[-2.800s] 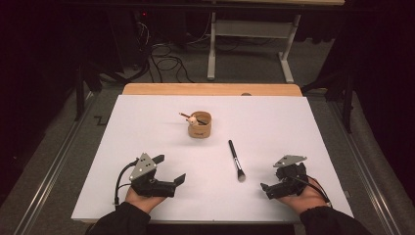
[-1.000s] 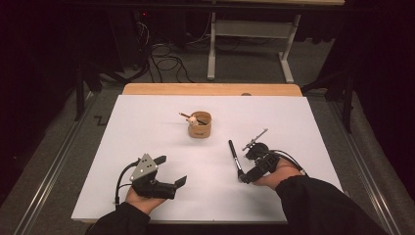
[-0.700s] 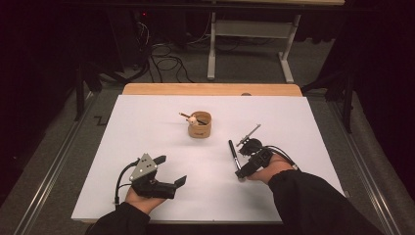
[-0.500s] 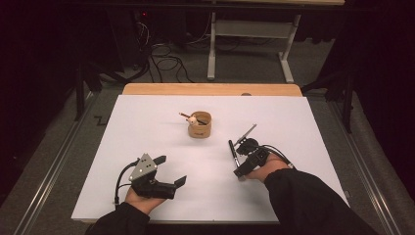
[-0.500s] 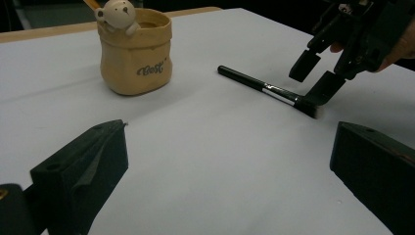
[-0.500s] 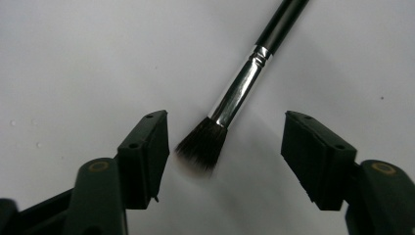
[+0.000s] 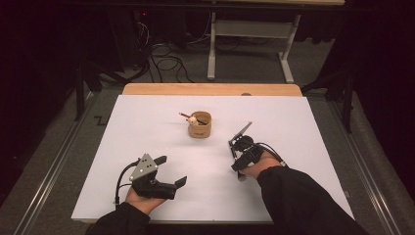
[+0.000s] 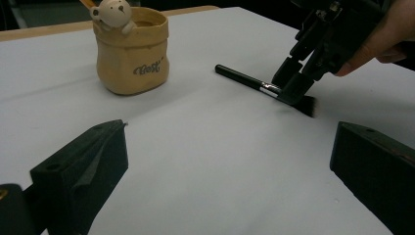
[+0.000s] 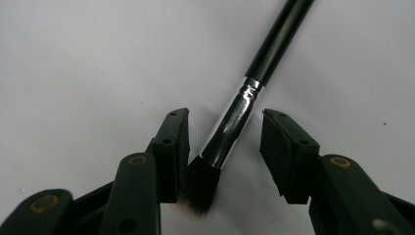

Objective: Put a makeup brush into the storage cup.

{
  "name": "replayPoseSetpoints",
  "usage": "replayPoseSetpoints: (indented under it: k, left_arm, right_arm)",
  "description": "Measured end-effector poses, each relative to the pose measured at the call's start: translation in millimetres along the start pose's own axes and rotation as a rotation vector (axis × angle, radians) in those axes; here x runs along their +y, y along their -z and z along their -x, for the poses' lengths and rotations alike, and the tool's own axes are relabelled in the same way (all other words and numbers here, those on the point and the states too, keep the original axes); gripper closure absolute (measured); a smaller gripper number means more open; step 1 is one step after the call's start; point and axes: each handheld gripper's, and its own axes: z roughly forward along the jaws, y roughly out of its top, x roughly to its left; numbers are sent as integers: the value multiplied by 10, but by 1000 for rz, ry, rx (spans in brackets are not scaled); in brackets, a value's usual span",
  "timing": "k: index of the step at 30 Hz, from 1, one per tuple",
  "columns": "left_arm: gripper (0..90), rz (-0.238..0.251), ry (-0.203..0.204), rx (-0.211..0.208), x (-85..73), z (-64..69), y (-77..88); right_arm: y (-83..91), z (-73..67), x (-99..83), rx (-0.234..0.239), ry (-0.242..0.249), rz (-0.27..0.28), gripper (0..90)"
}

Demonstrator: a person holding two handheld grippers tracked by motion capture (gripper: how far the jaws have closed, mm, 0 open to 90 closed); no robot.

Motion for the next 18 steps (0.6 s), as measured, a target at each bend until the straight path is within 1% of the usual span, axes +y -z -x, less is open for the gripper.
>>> replayPoseSetpoints:
  k: [1, 3, 4, 5, 6, 7, 10, 12, 13, 15, 16, 18]
  left_arm:
    - [15, 0, 0, 0, 0, 0, 0]
    - [15, -3, 0, -1, 1, 0, 1]
    - [15, -4, 0, -2, 0, 0, 0]
    - [15, -4, 0, -1, 0, 0, 0]
    - [15, -4, 0, -1, 1, 1, 0]
    - [15, 0, 0, -1, -1, 2, -4]
    - [15, -2, -3, 0, -5, 7, -13]
    - [15, -2, -4, 0, -4, 9, -14]
    - [15, -2, -3, 0, -4, 9, -14]
    - [15, -2, -3, 0, -5, 8, -13]
    - [15, -3, -4, 0, -5, 7, -13]
    - [15, -4, -4, -1, -6, 8, -15]
  right_arm:
    - [-6, -1, 4, 5, -11, 3, 557]
    - [-10, 12, 12, -2, -11, 1, 570]
    - [-9, 14, 14, 0, -20, -3, 576]
    - [-6, 12, 17, 6, -42, -8, 583]
    - [-8, 24, 19, 6, -34, -4, 592]
    - [-6, 28, 19, 8, -47, -11, 602]
    - [-2, 42, 27, 4, -41, -12, 627]
    - [-8, 37, 31, 9, -45, -19, 639]
    - [-17, 30, 33, 4, -53, -22, 643]
    - [-26, 25, 35, 6, -49, -26, 655]
    - [-26, 18, 36, 3, -57, -31, 658]
    - [-34, 22, 39, 1, -51, -33, 668]
